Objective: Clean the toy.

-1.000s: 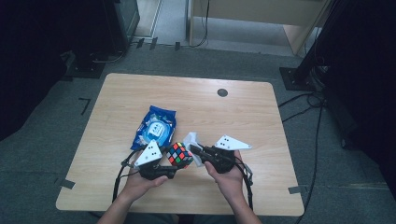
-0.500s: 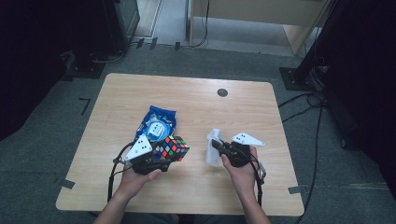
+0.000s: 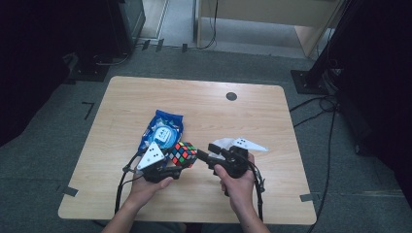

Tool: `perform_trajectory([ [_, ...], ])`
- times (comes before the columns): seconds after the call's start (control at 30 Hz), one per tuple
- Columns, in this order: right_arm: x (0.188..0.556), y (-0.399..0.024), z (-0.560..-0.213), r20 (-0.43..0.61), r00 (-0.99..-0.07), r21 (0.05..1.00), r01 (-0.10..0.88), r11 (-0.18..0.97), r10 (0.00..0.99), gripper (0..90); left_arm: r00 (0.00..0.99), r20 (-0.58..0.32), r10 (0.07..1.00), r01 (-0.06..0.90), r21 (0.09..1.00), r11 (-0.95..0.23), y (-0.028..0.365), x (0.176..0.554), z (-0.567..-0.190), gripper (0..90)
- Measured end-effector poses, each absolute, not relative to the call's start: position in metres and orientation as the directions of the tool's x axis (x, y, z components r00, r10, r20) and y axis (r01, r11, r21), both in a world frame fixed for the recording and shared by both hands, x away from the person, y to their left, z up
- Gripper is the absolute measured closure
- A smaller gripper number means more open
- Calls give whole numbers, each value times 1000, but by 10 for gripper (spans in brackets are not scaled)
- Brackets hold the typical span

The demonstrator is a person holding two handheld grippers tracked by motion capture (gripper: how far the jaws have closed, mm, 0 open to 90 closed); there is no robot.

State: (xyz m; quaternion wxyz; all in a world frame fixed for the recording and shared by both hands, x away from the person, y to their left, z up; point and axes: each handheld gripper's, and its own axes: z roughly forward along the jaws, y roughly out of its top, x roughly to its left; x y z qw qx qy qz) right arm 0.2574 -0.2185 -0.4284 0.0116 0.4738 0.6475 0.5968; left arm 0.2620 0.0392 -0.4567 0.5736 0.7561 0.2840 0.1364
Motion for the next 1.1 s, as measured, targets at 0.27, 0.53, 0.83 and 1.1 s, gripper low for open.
perform_trajectory([
  [0.27, 260, -196, -439, 627, -495, 706, 687, -171, 602, 266, 812, -76, 578, 236, 950, -207, 26, 255, -460, 338],
  [0.53, 263, -195, -446, 651, -449, 675, 711, -197, 612, 334, 804, -24, 594, 211, 945, -248, 18, 250, -463, 338],
  [0.83, 251, -175, -431, 329, -577, 824, 562, 71, 747, 340, 804, -42, 593, 240, 936, -259, 15, 251, -464, 326],
  [1.1, 257, -194, -424, 443, -612, 824, 566, -29, 655, 326, 786, -131, 604, 299, 936, -186, 33, 263, -461, 338],
])
